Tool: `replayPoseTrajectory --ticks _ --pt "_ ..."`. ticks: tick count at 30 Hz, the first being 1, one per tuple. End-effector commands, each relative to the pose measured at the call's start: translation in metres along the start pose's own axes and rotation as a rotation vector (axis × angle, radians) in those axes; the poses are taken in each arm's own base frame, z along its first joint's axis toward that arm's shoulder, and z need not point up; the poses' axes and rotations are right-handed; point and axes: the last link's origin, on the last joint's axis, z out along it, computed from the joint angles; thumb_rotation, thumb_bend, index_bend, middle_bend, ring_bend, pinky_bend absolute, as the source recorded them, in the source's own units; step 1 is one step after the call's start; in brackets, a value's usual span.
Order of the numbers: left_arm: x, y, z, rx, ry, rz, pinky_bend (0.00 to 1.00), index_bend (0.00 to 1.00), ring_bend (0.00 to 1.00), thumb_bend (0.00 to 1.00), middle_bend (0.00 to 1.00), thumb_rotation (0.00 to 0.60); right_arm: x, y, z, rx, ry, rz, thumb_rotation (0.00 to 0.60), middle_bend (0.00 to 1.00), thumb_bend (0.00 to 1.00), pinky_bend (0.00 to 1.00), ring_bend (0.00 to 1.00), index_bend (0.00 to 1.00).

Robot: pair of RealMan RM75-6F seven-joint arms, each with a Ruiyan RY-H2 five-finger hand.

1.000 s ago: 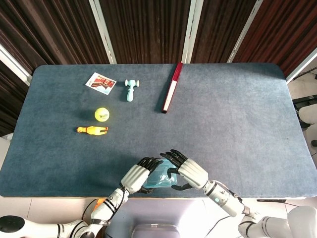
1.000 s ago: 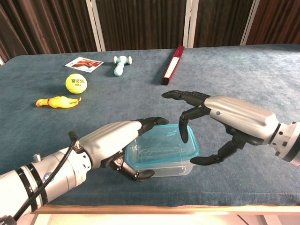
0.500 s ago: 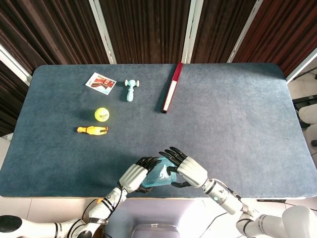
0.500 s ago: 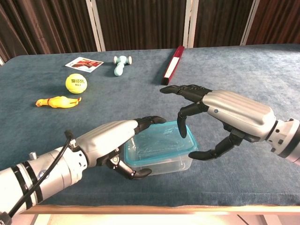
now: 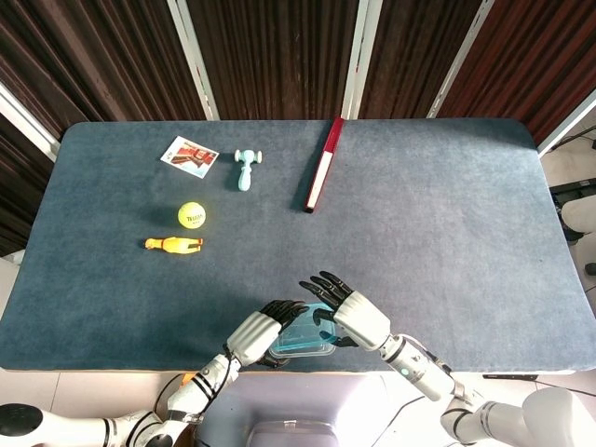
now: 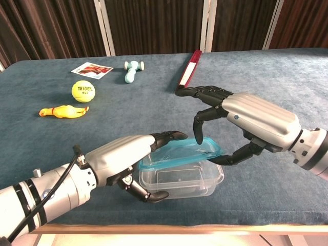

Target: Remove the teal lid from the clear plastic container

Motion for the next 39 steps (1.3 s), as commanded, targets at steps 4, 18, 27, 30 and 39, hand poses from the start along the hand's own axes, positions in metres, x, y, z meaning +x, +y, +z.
replayPoseTrajectory --ticks 4,18,27,30,39 --pt "-0.001 0.000 -0.001 -0.001 -0.004 -0.021 0.62 0.00 0.51 0.33 0.46 0.600 -0.005 -0.001 0.003 -0.018 -0.021 0.041 0.600 0.16 0.46 0.00 0.00 0.65" --pt "-0.001 -0.004 -0.006 -0.025 -0.004 -0.083 0.56 0.00 0.46 0.33 0.40 0.600 -0.001 -0.001 0.003 -0.011 -0.045 0.046 0.600 0.17 0.69 0.00 0.00 0.71" --pt "0.000 -0.004 -0.004 -0.046 -0.030 -0.137 0.52 0.00 0.43 0.33 0.39 0.600 0.004 -0.001 0.003 -0.014 -0.047 0.039 0.600 0.17 0.76 0.00 0.00 0.71" --pt "0.001 -0.003 -0.003 -0.049 -0.050 -0.182 0.52 0.00 0.41 0.33 0.38 0.600 0.007 0.000 0.003 -0.021 -0.050 0.036 0.600 0.17 0.77 0.00 0.00 0.70" --pt "0.005 0.000 -0.002 -0.110 -0.059 -0.360 0.44 0.00 0.29 0.32 0.25 0.600 0.011 0.004 0.002 -0.056 -0.062 0.105 0.600 0.17 0.78 0.00 0.00 0.71"
